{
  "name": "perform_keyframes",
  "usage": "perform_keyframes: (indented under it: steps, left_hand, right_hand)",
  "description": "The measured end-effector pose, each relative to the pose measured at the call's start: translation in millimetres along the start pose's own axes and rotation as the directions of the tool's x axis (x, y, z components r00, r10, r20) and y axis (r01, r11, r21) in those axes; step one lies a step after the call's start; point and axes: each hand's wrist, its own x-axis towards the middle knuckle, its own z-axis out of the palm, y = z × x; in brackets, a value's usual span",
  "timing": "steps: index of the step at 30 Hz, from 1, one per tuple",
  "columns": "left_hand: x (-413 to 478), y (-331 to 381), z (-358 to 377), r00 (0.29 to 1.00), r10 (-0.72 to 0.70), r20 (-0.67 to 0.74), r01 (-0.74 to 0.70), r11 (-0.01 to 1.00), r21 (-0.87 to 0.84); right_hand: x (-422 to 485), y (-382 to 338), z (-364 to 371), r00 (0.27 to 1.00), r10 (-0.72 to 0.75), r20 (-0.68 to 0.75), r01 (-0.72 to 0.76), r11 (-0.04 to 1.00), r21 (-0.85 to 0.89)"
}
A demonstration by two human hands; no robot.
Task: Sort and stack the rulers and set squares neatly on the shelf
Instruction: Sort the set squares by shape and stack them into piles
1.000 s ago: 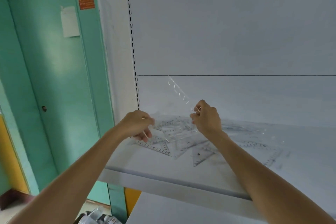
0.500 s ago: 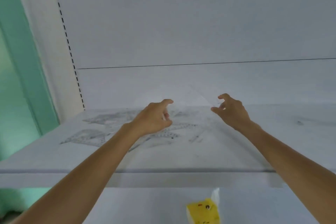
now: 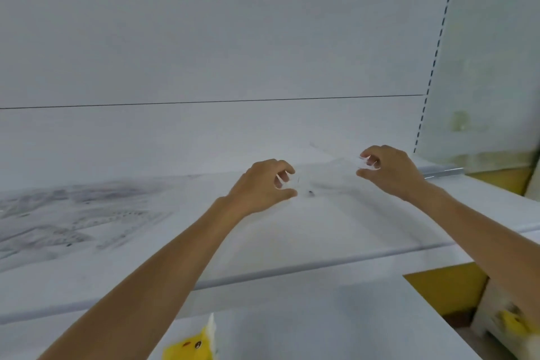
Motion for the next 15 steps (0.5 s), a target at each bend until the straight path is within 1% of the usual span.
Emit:
perform_keyframes:
  steps: [2,6,8,11,13,15]
  left_hand:
    - [14.1,14.6,23.3,1.000,0.005,-0.014,-0.006,0.999,-0.051]
    - [34.5,34.7,55.4,0.999,0.033,0.038,-0.030,0.996,-0.080]
    - [43.4,39.8,65.0,0.998,0.051,0.035,-0.047,0.995,-0.086]
    - [54.6,43.2,72.4,0.996,0.084,0.038,-0.080,0.993,-0.091]
    - [62.2,44.1,74.4,0.995,0.087,0.052,-0.082,0.993,-0.086]
    - [70.3,45.0,77.1,0.996,0.079,0.035,-0.075,0.992,-0.104]
  right_hand:
    - [-3.6,30.7,-11.8,0.999,0.025,0.028,-0.025,1.000,-0.013]
    - [-8.2,74.6,-34.8,0.993,0.097,0.074,-0.093,0.994,-0.059]
    - [-10.4,91.8,-42.7,0.991,0.122,0.051,-0.118,0.990,-0.074]
    - [-15.7,110.0,-49.0,0.990,0.141,-0.001,-0.141,0.989,-0.047]
    - [-15.9,119.7,-51.3,0.987,0.159,-0.006,-0.159,0.986,-0.040]
    - [-12.9,129.4,-53.8,0.984,0.178,-0.020,-0.179,0.983,-0.039]
